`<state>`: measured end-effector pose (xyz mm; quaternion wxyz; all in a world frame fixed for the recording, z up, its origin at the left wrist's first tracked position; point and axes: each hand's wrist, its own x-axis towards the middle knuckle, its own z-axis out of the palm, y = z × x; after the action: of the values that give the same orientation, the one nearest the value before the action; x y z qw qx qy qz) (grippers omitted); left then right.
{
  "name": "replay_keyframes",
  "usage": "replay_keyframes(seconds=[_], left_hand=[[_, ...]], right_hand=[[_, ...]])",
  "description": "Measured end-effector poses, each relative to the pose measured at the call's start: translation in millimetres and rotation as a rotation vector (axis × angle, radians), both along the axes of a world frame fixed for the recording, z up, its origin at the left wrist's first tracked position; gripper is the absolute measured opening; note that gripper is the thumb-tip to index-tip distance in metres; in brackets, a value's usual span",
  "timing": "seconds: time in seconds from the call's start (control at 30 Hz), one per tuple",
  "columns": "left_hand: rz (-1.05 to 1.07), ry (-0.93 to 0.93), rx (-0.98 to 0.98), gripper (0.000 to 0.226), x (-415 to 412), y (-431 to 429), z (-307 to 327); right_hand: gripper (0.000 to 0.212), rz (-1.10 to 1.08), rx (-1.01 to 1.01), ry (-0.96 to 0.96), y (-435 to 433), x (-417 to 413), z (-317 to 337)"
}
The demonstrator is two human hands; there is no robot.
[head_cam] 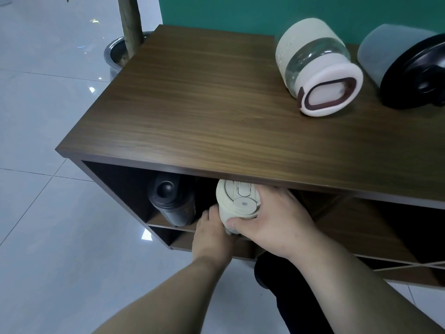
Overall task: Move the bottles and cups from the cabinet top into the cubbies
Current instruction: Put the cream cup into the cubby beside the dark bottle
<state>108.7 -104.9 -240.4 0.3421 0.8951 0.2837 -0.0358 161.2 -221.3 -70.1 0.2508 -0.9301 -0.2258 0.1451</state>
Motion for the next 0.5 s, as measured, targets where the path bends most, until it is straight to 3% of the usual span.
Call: replay_keyframes(seconds=[0.17, 0.5], left_hand=[[-0.113, 0.073, 0.176, 0.086, 8.6, 2.9, -15.4], [-0.047, 0.040, 0.069, 0.082, 6.6, -1.4, -7.4]], right_hand=[[0.064, -0.033, 0.037, -0.037, 0.1, -0.8, -5.7], [0.061, -0.007, 0.056, -0.012, -3.5, 1.6, -4.6]])
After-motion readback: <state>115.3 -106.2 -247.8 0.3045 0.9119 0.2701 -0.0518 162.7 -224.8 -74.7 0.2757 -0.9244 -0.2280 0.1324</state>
